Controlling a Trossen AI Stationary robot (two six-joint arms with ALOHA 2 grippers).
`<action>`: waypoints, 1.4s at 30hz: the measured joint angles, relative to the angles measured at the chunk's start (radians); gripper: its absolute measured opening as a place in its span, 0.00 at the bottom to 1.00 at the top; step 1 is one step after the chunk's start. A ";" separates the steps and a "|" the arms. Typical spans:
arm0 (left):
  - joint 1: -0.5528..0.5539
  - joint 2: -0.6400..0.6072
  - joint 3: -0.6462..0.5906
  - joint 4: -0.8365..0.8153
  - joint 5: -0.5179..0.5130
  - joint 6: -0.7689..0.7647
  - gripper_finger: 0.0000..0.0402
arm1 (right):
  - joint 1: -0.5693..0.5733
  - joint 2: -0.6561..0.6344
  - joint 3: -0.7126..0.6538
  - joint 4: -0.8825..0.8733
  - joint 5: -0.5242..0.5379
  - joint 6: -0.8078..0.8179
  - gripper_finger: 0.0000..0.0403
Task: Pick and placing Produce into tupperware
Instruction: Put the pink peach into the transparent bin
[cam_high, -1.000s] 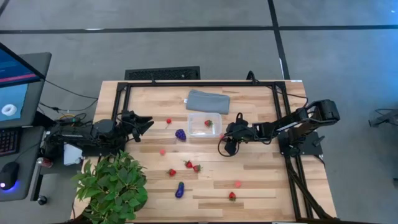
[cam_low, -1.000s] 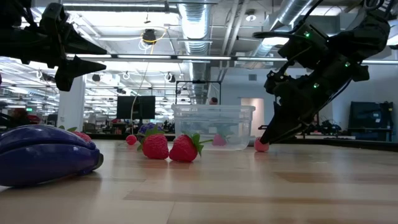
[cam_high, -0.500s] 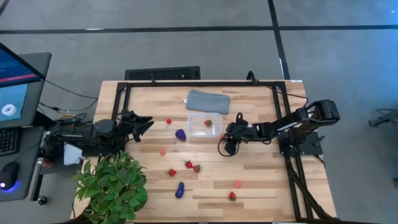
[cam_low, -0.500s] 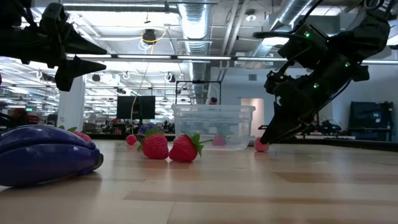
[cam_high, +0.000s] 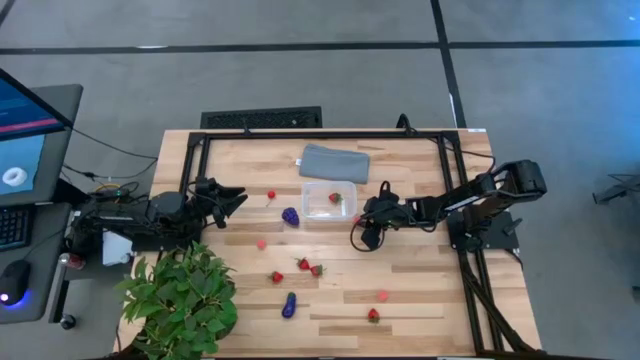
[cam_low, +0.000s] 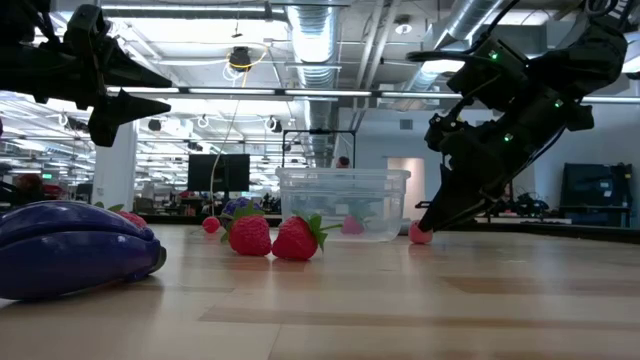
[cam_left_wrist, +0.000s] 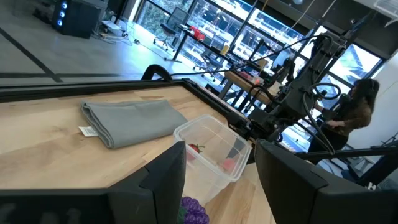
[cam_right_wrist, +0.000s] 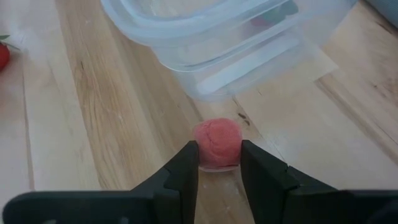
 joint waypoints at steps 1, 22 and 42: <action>0.000 0.000 0.000 0.000 0.000 0.000 0.46 | 0.000 0.000 0.000 -0.001 0.000 0.003 0.33; 0.000 0.000 0.000 0.000 0.000 -0.005 0.46 | 0.006 -0.119 -0.002 -0.186 -0.031 0.034 0.32; 0.000 0.000 0.000 0.000 0.000 0.002 0.46 | 0.013 -0.451 0.009 -0.325 -0.042 0.035 0.31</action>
